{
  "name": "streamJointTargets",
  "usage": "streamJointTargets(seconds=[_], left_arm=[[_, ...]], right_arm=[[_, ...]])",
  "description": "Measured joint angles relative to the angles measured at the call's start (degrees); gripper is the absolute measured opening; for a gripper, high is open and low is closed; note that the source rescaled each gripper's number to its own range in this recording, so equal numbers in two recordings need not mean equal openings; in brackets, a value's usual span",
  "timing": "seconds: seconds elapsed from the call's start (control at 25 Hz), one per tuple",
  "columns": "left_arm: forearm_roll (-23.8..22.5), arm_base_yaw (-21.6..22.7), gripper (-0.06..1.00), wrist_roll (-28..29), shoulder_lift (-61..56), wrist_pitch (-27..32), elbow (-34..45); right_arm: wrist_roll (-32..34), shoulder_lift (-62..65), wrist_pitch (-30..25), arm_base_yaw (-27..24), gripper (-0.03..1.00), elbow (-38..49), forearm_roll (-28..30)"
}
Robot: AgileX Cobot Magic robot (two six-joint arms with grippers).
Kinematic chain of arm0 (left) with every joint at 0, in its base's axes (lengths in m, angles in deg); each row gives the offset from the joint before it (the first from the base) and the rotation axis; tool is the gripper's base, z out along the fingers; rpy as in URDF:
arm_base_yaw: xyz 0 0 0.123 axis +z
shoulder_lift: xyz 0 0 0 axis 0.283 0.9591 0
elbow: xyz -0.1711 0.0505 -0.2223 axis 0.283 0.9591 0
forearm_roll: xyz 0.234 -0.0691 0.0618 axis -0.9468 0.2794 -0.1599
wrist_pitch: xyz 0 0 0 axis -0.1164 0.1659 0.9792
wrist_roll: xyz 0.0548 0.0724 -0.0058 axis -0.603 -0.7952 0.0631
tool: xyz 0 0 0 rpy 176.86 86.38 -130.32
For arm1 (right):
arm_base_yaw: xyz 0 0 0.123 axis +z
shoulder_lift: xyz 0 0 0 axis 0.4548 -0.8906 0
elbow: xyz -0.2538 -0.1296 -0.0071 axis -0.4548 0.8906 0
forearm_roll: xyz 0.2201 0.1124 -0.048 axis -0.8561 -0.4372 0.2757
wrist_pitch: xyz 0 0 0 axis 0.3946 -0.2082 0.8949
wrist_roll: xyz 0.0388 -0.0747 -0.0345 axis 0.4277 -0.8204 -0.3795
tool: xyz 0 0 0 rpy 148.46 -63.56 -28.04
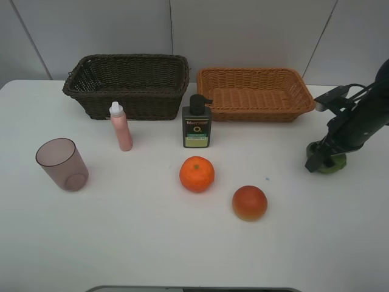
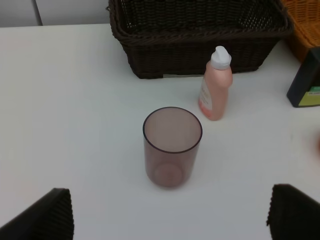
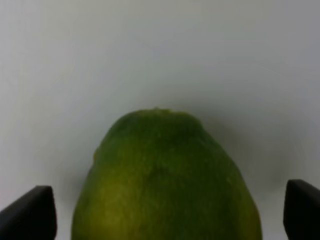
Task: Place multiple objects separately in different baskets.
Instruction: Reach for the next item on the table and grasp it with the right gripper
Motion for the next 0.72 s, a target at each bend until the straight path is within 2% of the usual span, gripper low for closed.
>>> streamJointTargets(seconds=[0.12,0.36,0.72], left_arm=[[0.0,0.0,1.00,0.0,0.0,0.0,0.0],[0.0,0.0,1.00,0.0,0.0,0.0,0.0],[0.0,0.0,1.00,0.0,0.0,0.0,0.0]], right_arm=[[0.0,-1.1,0.0,0.0,0.90,0.0,0.0],[0.1,-1.2,0.0,0.0,0.79,0.0,-0.1],[0.1,-1.2,0.4,0.0,0.77,0.0,-0.1]])
